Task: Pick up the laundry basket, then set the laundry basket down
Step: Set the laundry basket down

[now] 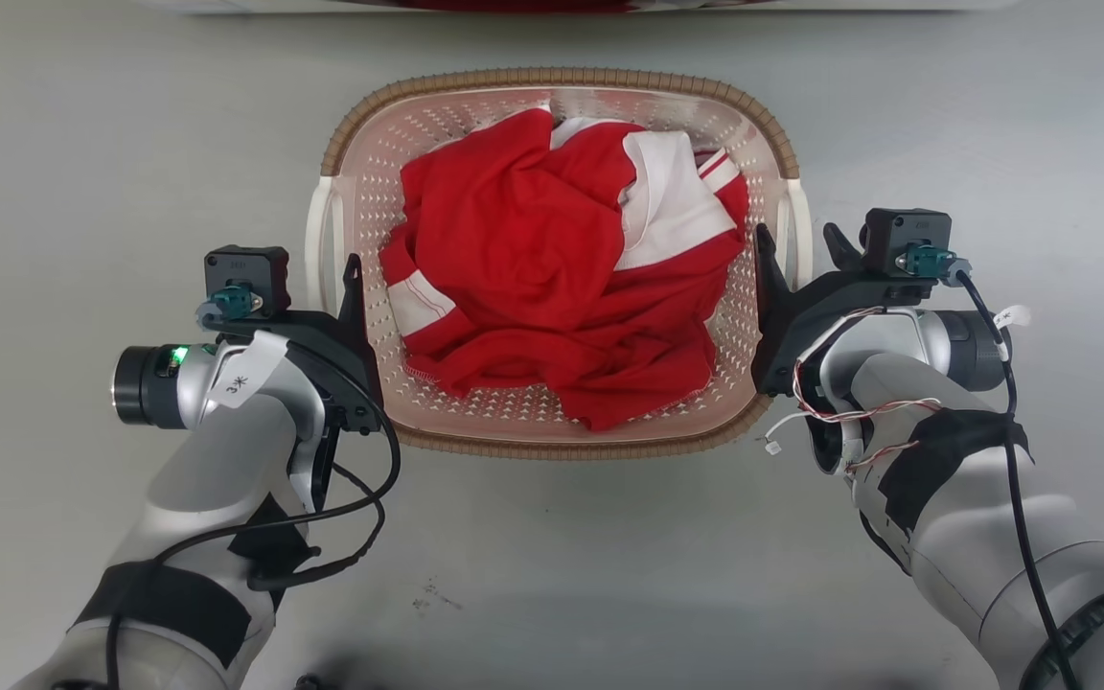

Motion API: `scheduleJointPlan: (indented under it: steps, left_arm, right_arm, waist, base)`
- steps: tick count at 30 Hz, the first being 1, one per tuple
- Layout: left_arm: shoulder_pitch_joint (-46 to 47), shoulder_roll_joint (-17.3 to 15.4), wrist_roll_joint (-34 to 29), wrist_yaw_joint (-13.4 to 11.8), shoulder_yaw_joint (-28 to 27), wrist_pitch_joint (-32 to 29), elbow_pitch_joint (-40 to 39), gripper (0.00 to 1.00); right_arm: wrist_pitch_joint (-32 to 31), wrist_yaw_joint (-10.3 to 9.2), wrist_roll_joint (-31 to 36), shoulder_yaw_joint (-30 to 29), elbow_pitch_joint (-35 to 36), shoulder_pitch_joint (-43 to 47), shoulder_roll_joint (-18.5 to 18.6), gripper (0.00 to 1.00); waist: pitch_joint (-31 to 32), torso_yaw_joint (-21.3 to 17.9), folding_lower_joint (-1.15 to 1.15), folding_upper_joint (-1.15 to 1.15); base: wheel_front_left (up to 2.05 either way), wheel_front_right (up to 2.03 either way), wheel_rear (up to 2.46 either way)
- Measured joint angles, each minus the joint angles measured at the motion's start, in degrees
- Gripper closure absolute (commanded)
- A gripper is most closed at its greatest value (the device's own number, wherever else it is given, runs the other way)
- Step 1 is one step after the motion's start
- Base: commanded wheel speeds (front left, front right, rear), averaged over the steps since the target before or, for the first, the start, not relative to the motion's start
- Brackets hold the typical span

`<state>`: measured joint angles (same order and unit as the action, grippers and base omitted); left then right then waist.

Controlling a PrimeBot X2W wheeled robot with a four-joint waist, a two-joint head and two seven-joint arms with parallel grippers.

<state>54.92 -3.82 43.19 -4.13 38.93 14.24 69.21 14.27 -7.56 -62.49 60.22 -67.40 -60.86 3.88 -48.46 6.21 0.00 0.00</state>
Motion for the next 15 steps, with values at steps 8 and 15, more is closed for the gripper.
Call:
scheduleJointPlan:
  steps: [8, 15]
  left_arm:
    - [-0.3, -0.4, 0.0, -0.2, -0.4, 0.0, 0.5, 0.0]
    - [-1.7, -0.5, -0.4, -0.2, -0.4, 0.0, 0.5, 0.0]
  right_arm:
    - [0.0, 0.0, 0.0, -0.7, -0.2, 0.3, 0.0, 0.0]
    - [0.0, 0.0, 0.0, -1.5, -0.1, 1.2, 0.0, 0.0]
  waist:
    - [2.8, -0.2, 0.0, 0.0]
    - [6.1, -0.4, 0.0, 0.0]
  base:
    - [0.0, 0.0, 0.0]
    - [0.0, 0.0, 0.0]
